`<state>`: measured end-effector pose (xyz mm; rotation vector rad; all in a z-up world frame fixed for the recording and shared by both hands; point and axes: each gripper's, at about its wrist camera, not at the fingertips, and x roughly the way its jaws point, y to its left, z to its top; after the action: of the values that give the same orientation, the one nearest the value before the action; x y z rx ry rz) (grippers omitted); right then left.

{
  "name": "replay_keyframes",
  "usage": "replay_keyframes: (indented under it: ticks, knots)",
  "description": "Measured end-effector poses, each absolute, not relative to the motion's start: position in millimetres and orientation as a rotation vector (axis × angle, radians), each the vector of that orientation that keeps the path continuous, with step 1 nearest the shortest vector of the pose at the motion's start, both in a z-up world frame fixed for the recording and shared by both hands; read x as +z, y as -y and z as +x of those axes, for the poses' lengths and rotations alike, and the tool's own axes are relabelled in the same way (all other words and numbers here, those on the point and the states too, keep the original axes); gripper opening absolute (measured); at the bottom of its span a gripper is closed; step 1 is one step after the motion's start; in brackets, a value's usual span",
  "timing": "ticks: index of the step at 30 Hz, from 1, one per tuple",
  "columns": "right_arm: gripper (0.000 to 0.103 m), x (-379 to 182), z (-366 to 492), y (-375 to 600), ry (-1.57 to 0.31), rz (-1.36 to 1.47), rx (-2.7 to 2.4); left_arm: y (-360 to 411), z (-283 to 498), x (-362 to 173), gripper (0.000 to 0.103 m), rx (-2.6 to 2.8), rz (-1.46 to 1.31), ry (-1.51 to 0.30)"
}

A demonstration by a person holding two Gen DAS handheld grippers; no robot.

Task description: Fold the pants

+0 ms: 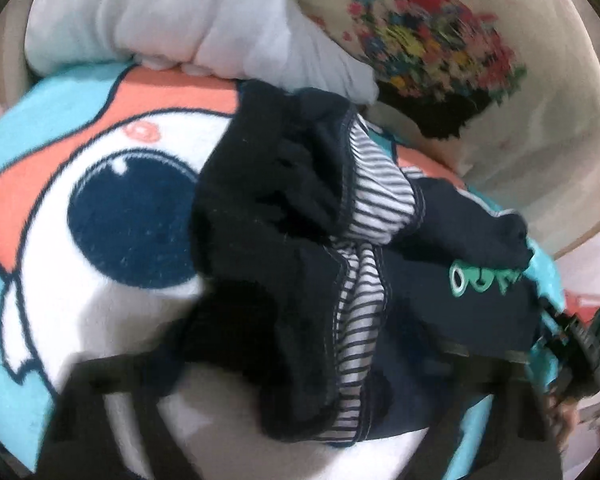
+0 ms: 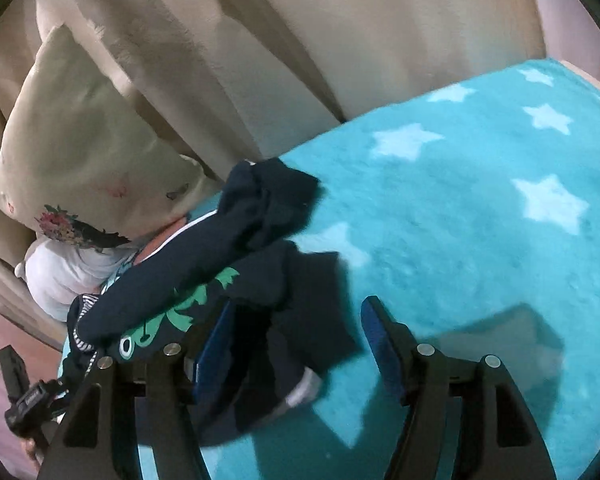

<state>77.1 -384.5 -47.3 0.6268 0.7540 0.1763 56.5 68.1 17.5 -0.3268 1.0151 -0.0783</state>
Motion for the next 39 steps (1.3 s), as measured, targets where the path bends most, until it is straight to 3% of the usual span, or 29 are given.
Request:
replay_keyframes:
  ticks: [1, 20, 27, 31, 39]
  knots:
    - [0.018, -50.9, 81.6, 383.1, -0.792, 0.659, 0.213, -65.1, 58.4, 15.6, 0.027, -0.094, -0.328, -1.043]
    - [0.016, -28.3, -25.4, 411.4, -0.717, 0.814, 0.325, -99.0, -11.5, 29.0, 0.027, -0.198, -0.562, -1.043]
    - [0.022, -62.0, -38.1, 423.8, -0.81, 0.789, 0.179, -92.9, -22.1, 12.1, 0.032, -0.16, -0.474, -1.069]
    - [0.04, -56.8, -56.3, 443.6, -0.769, 0.807, 0.15, -101.9, -38.1, 27.6, 0.038, -0.162, -0.422, -1.006]
    - [0.051, -9.6, -21.5, 443.3, -0.75, 0.628, 0.143, -106.6, -33.4, 66.5, 0.062, -0.079, -0.247, -0.88]
